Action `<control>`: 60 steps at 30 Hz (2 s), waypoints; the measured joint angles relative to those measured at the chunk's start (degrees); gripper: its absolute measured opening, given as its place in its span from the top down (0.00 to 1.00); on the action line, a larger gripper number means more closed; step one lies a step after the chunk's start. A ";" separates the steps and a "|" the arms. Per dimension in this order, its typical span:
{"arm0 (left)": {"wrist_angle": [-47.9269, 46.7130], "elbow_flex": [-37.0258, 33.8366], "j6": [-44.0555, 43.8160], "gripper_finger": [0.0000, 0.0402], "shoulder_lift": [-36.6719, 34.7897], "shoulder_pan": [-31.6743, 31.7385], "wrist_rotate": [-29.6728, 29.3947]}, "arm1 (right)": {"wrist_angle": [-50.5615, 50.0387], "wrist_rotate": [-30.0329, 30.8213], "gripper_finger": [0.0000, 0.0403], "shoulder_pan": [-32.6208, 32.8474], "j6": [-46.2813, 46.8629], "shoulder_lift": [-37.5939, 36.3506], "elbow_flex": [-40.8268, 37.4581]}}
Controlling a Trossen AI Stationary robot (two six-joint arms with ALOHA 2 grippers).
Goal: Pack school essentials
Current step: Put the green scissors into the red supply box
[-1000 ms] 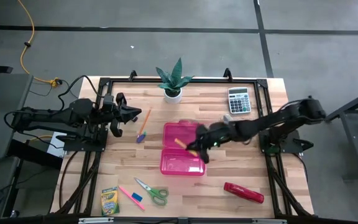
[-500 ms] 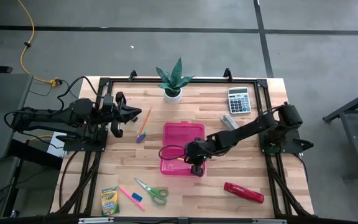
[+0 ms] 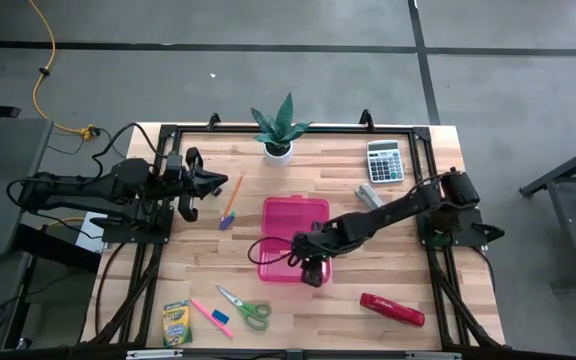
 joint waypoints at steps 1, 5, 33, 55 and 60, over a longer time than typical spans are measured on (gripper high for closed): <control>0.00 -0.02 -0.03 1.00 0.00 0.00 0.02 | -2.60 0.58 0.50 -0.02 -0.94 -0.15 1.36; 0.00 -0.01 -1.47 0.98 0.22 -0.66 1.02 | -7.23 7.66 0.43 0.82 -4.10 -3.36 4.06; -32.00 28.36 -0.18 0.67 46.43 -35.88 -0.87 | 29.05 44.86 0.44 12.05 5.73 -38.88 -28.22; -31.93 42.22 -2.01 0.67 79.85 -40.18 0.17 | 23.17 41.58 0.44 9.73 5.34 -38.86 -28.22; -33.15 42.18 -4.29 0.67 82.19 -40.19 -1.96 | 23.12 41.58 0.44 9.73 5.40 -38.86 -28.22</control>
